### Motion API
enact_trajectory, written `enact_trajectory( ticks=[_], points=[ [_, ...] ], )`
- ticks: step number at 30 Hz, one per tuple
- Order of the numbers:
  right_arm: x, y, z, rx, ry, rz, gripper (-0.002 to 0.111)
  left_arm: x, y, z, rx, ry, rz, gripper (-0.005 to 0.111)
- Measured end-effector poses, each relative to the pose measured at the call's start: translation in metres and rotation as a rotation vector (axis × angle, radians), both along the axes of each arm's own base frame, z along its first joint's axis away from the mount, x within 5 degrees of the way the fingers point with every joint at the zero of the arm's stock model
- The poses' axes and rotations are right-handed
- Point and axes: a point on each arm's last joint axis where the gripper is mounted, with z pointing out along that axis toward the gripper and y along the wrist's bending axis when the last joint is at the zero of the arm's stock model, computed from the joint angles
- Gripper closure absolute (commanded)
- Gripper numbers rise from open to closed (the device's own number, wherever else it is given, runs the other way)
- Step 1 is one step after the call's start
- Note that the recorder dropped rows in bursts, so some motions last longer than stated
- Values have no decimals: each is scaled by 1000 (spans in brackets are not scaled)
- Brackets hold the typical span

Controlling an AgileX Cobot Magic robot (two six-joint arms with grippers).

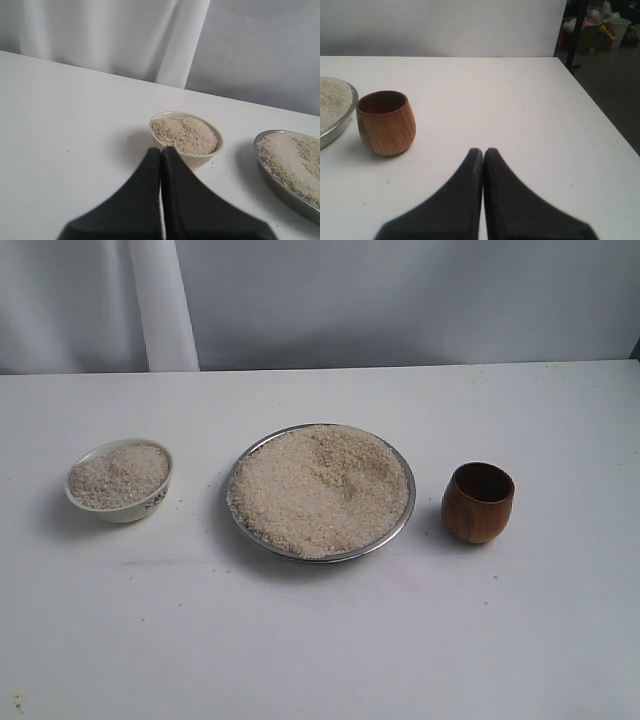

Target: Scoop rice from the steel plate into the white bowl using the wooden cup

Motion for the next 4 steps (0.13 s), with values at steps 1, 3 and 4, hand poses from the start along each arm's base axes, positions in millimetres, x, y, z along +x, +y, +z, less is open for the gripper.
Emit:
enact_trajectory(
  ticks=[1, 3, 4],
  points=[
    [0, 0, 0, 0, 0, 0, 108, 0, 0, 0, 0, 0, 0, 107],
    [0, 0, 0, 0, 0, 0, 108, 0, 0, 0, 0, 0, 0, 107],
    [0, 0, 0, 0, 0, 0, 108, 0, 0, 0, 0, 0, 0, 107]
  ],
)
